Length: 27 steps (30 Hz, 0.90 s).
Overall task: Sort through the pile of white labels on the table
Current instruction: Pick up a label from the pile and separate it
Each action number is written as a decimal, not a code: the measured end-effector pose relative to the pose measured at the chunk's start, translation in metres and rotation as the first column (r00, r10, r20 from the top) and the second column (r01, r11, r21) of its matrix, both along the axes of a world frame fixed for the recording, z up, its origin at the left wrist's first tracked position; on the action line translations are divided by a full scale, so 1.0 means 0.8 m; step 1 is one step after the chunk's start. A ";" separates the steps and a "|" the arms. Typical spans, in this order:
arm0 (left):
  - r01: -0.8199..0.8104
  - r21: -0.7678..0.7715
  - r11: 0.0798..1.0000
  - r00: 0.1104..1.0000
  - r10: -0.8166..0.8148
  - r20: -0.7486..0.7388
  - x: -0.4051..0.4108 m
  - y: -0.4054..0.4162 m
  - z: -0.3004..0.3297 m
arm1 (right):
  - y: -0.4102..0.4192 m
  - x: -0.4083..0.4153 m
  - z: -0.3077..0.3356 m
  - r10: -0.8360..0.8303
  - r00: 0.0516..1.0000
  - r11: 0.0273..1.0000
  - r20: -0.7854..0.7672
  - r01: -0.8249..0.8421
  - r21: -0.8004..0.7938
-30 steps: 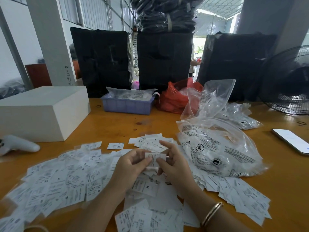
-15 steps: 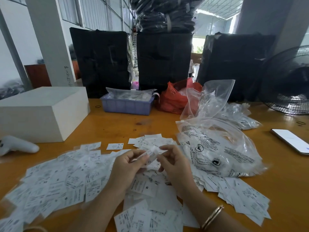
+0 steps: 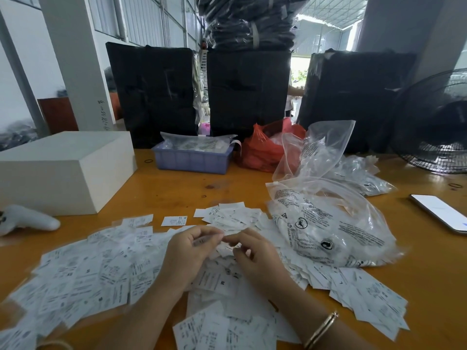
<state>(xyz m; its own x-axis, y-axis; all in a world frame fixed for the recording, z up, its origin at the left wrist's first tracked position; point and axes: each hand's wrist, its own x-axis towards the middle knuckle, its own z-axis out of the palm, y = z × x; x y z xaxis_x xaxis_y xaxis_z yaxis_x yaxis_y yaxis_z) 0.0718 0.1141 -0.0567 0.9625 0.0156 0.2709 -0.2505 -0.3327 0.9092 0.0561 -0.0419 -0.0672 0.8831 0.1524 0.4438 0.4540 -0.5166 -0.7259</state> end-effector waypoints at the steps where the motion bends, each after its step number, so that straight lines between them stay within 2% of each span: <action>1: -0.025 0.000 1.000 1.000 0.025 0.014 0.001 0.003 -0.001 | -0.001 0.001 0.002 -0.017 1.000 1.000 0.013 0.017 -0.021; 3: -0.122 -0.037 0.992 0.992 0.123 0.022 0.004 0.011 -0.001 | -0.007 0.005 0.011 -0.114 0.992 0.993 0.061 0.113 0.028; 5: -0.248 -0.027 0.968 0.968 0.249 0.035 0.010 0.020 0.000 | -0.021 0.012 0.027 -0.268 0.958 0.953 0.104 0.248 0.176; 7: -0.361 0.055 0.931 0.930 0.355 0.094 0.017 0.030 -0.002 | -0.045 0.019 0.043 -0.413 0.905 0.870 0.100 0.359 0.338; 9: -0.438 0.163 0.884 0.896 0.416 0.152 0.024 0.040 -0.007 | -0.075 0.029 0.049 -0.539 0.840 0.784 0.062 0.473 0.402; 12: -0.495 0.387 0.778 0.867 0.467 0.171 0.032 0.055 -0.014 | -0.120 0.049 0.050 -0.643 0.765 0.737 -0.016 0.625 0.259; 14: -0.512 0.531 0.676 0.847 0.501 0.179 0.034 0.060 -0.018 | -0.146 0.063 0.049 -0.683 0.728 0.726 -0.058 0.685 0.051; 16: -0.514 0.608 0.605 0.839 0.501 0.211 0.033 0.059 -0.020 | -0.167 0.075 0.045 -0.695 0.716 0.709 -0.070 0.667 -0.228; 19: -0.540 0.585 0.606 0.842 0.405 0.357 0.031 0.051 -0.016 | -0.178 0.087 0.037 -0.680 0.725 0.641 -0.109 0.515 -0.569; 21: -0.500 0.561 0.660 0.848 0.242 0.471 0.026 0.040 -0.012 | -0.177 0.091 0.036 -0.698 0.706 0.595 -0.121 0.477 -0.647; 23: -0.358 0.588 0.725 0.864 0.019 0.503 0.017 0.024 -0.010 | -0.174 0.094 0.038 -0.714 0.689 0.591 -0.123 0.499 -0.633; 25: -0.156 0.631 0.760 0.881 -0.182 0.437 0.008 0.011 -0.013 | -0.170 0.094 0.039 -0.718 0.679 0.628 -0.154 0.537 -0.563; 27: 0.011 0.663 0.749 0.880 -0.322 0.349 0.003 0.002 -0.018 | -0.170 0.096 0.038 -0.716 0.666 0.673 -0.209 0.578 -0.461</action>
<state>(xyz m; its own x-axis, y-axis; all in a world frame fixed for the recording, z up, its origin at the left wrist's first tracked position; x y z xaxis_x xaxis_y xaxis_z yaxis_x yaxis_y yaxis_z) 0.0740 0.1154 -0.0711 0.7184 -0.4552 0.5261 -0.6560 -0.6950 0.2944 0.1326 -0.1779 -0.0364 0.8854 -0.4471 0.1273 -0.3386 -0.8078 -0.4825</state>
